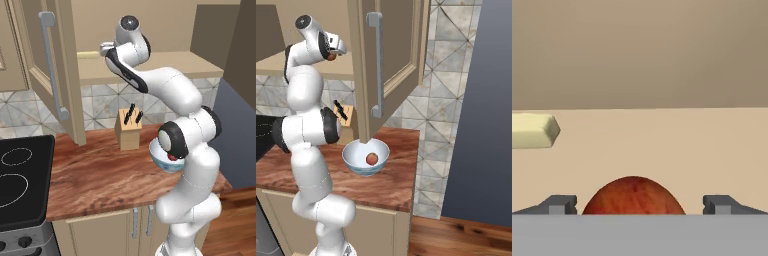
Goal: Open the cabinet. Pick the apple and peach from the cabinet and place them into the bowl. Then close the cabinet.
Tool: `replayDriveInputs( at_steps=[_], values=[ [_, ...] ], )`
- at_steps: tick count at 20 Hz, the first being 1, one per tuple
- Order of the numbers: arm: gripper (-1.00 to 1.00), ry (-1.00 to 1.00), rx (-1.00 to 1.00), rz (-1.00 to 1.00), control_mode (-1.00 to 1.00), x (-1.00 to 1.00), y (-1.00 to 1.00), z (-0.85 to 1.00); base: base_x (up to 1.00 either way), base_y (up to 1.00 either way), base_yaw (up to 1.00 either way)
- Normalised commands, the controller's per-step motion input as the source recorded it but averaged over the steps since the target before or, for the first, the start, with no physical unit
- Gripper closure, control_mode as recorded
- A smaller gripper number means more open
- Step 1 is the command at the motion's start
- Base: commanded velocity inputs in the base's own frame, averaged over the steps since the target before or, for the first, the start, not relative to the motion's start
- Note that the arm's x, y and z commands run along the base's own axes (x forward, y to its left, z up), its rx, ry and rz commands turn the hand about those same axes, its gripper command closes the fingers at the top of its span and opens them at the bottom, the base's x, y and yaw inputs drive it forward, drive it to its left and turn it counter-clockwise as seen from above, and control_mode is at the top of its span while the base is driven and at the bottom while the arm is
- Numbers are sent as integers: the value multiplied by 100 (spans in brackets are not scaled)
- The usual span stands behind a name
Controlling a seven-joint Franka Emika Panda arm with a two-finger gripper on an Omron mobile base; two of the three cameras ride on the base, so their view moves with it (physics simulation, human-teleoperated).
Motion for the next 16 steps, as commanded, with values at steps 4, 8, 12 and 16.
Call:
replayDriveInputs(
  at_steps=[4, 8, 12, 16],
  values=[
    [100, 10, 0, 0, -100, 28, 35, -35, 0, 0, 0],
    [100, 1, 0, 0, -100, 1, 7, -13, 0, 0, 0],
    [100, 0, 0, 0, -100, 0, 0, 0, 0, 0, 0],
    [100, -7, 0, 0, -100, -38, 0, 0, 0, 0, 0]
  ],
)
